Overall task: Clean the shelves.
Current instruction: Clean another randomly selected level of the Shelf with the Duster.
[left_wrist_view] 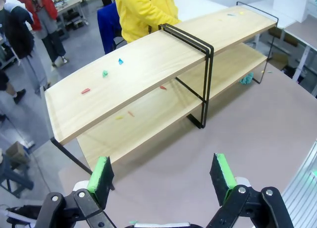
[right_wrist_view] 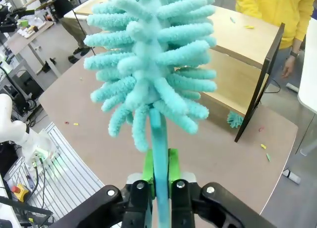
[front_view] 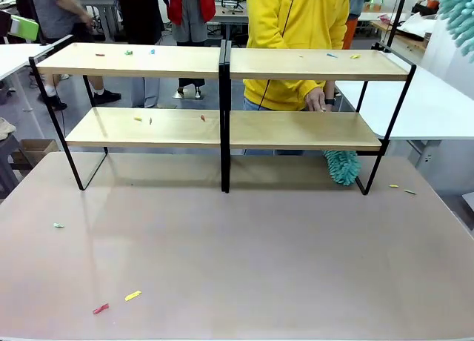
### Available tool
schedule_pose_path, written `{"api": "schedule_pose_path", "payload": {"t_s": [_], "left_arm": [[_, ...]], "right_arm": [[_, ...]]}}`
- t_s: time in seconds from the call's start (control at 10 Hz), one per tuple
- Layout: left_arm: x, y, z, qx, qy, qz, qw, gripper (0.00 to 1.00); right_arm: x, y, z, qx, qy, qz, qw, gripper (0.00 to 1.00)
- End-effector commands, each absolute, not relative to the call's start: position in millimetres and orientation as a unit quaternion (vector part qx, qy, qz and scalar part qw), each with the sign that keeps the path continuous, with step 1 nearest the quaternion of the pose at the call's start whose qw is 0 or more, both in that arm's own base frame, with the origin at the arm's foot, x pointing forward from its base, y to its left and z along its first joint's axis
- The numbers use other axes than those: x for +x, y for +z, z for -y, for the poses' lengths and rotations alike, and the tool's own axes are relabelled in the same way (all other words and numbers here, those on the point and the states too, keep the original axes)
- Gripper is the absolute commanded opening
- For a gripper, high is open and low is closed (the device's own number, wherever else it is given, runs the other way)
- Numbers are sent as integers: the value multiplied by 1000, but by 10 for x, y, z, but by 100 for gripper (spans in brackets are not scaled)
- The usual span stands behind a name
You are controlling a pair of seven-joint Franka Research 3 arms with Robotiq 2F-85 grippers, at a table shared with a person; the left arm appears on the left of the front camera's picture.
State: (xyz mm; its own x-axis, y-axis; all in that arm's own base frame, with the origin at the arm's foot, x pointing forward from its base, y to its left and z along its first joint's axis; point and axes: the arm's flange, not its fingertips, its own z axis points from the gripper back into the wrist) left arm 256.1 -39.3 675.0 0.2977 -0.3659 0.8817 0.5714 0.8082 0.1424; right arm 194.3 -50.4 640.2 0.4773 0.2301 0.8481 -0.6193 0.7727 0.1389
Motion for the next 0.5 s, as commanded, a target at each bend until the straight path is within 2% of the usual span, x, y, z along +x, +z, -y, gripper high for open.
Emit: {"api": "schedule_pose_path", "payload": {"t_s": [0.0,0.4], "left_arm": [[2577,6739,390,-101,-293,517,798,100],[2577,6739,390,-101,-293,517,798,100]], "right_arm": [[1936,6406,503,223,241,450,830,12],[1936,6406,503,223,241,450,830,12]]}}
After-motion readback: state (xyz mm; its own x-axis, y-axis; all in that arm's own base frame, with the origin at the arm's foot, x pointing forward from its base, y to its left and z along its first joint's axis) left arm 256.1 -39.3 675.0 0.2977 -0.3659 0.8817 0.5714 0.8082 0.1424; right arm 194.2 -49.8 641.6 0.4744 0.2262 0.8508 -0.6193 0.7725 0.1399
